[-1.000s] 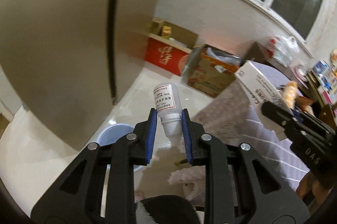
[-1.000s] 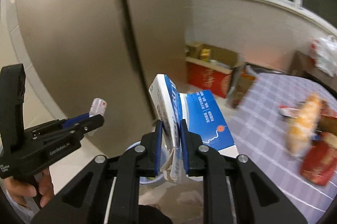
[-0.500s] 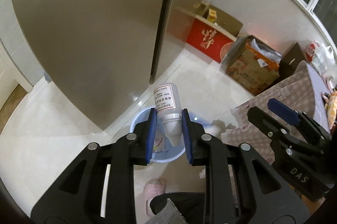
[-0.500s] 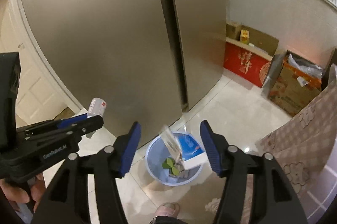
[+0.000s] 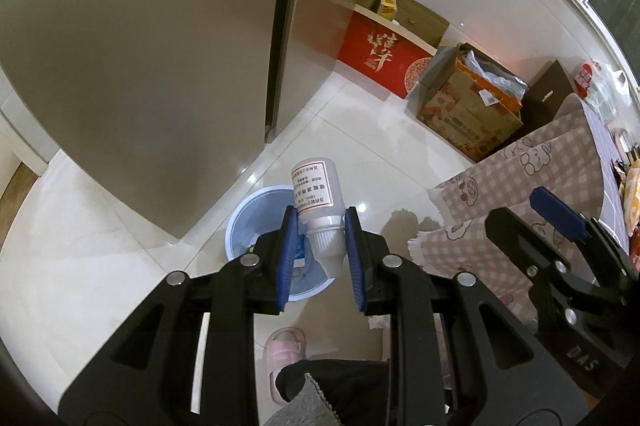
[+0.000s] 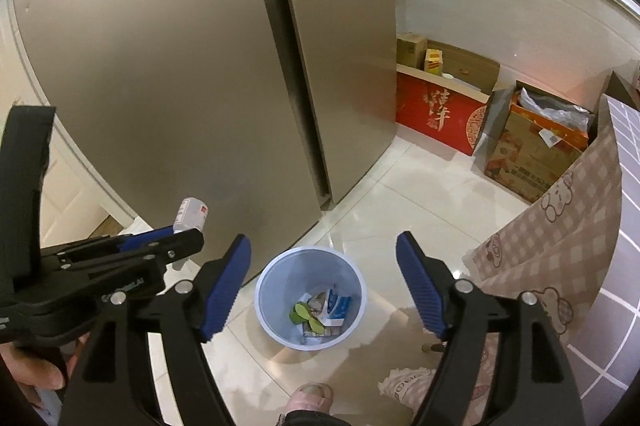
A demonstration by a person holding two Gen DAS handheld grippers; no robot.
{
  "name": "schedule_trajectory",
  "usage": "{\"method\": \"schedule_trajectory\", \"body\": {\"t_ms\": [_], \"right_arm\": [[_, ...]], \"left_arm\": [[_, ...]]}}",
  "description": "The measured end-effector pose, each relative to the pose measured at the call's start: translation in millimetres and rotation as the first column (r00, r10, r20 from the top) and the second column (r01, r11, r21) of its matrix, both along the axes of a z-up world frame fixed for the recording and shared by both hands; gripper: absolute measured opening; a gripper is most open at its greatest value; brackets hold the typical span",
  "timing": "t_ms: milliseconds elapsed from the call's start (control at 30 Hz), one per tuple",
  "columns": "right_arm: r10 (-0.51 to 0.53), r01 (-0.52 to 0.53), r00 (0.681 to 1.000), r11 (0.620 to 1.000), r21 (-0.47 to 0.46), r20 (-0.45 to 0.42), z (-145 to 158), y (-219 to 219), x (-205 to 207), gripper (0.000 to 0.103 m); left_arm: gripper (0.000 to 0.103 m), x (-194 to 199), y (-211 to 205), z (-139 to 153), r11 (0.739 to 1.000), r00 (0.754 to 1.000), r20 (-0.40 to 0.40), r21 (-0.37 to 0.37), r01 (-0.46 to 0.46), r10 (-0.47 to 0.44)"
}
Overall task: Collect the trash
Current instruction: 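Open the left tool over the bin to drop the white bottle, then move both open tools back to the table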
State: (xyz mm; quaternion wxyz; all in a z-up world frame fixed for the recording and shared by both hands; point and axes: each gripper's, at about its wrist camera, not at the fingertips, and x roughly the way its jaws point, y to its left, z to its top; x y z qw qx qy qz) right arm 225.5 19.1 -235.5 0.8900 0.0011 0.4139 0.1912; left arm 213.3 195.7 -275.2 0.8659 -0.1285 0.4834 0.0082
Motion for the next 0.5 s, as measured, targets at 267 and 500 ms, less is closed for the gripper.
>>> {"method": "schedule_trajectory", "body": {"t_ms": [267,500], "right_arm": [[-0.018,0.017,1.000,1.000,0.015,0.020,7,-9,-2,0.078],[-0.039,0.038,0.999,0.999,0.029,0.028,17,-21,-10,0.082]], "left_arm": [[0.070,3,6,7,0.997,0.997,0.004,0.021,-0.071,0.071],[0.070,-13,0,26,0.998,0.998,0.033,0.010,-0.058,0.058]]}}
